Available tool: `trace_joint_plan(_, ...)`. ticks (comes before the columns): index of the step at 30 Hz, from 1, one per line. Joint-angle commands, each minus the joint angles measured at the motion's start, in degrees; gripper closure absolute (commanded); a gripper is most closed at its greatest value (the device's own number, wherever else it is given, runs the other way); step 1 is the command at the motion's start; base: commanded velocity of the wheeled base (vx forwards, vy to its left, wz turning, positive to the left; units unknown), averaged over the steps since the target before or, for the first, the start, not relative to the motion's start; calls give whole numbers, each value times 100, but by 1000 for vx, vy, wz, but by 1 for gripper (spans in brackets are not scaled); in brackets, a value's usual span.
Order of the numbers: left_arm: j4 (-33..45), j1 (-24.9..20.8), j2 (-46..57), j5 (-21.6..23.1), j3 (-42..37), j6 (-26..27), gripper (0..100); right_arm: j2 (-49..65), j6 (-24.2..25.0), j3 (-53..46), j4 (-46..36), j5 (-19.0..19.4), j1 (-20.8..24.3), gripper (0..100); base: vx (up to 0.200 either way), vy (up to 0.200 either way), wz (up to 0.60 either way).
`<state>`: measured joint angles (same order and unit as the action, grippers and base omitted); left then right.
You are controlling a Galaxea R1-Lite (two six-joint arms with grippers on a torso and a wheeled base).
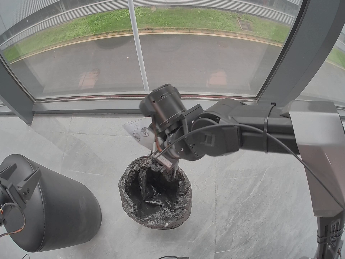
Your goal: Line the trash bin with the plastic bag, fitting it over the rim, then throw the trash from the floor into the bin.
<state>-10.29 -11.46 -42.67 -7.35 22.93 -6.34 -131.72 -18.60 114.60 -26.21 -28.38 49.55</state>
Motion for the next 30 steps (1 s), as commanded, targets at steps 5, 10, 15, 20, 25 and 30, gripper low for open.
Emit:
trace_joint_plan(5, 897, 100, 1648, -223, -131, 54, 0, 111, 15, -1, -139, -221, 793, 100, 0, 0, 0)
trace_joint_plan(10, 994, 109, 2113, -223, -447, 10, 0, -38, 32, -1, -253, -221, 819, 100, 0, 0, 0)
trace_joint_plan(15, 1003, 557, 2808, -223, -1089, -113, 0, -583, 6, -1, -438, -229, 810, 100, 0, 0, 0)
trace_joint_plan(20, 994, 619, 3071, -214, -1449, -122, 0, -908, 6, -1, -429, -221, 766, 100, 0, 0, 0)
trace_joint_plan(25, 985, 1102, 3555, -223, -1801, -52, 0, -943, -3, -1, -402, -194, 670, 100, 0, 0, 0)
trace_joint_plan(30, 879, 1480, 3739, -205, -2258, 194, 0, -1049, 6, -1, -376, -185, 529, 100, 0, 0, 0)
